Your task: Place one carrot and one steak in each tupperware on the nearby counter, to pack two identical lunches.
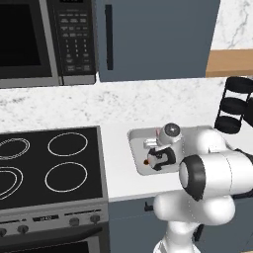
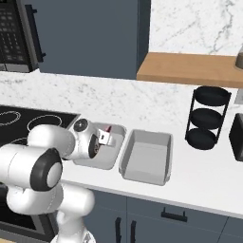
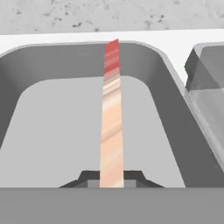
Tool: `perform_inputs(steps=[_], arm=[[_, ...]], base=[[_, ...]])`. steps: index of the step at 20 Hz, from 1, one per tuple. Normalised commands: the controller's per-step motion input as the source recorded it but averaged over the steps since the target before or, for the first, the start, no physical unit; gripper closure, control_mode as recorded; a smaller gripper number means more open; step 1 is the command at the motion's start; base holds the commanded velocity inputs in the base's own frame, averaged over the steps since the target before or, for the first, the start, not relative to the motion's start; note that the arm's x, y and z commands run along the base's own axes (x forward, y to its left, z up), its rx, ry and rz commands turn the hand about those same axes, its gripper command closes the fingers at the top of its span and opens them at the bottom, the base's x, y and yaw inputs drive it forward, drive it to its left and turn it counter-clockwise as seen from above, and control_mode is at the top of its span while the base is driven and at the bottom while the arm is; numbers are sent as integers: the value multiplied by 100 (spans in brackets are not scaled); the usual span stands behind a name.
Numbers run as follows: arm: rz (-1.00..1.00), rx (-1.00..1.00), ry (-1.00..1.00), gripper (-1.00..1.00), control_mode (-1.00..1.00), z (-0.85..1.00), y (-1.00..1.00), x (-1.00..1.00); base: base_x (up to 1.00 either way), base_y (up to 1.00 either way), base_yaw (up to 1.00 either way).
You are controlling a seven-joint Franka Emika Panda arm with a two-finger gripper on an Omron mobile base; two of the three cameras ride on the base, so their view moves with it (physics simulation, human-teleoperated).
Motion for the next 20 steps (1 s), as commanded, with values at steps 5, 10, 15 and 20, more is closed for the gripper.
perform_inputs(steps=[5,10,15,20], arm=[[0,1,5,100,-100,-4,0,12],[0,3,1,-100,-100,-17,19,0],[0,1,0,-100,-100,-1,-1,0],[0,0,-2,-100,-100,37,0,-25]], base=[[0,0,0],[0,0,0],[0,0,0],[0,0,0]])
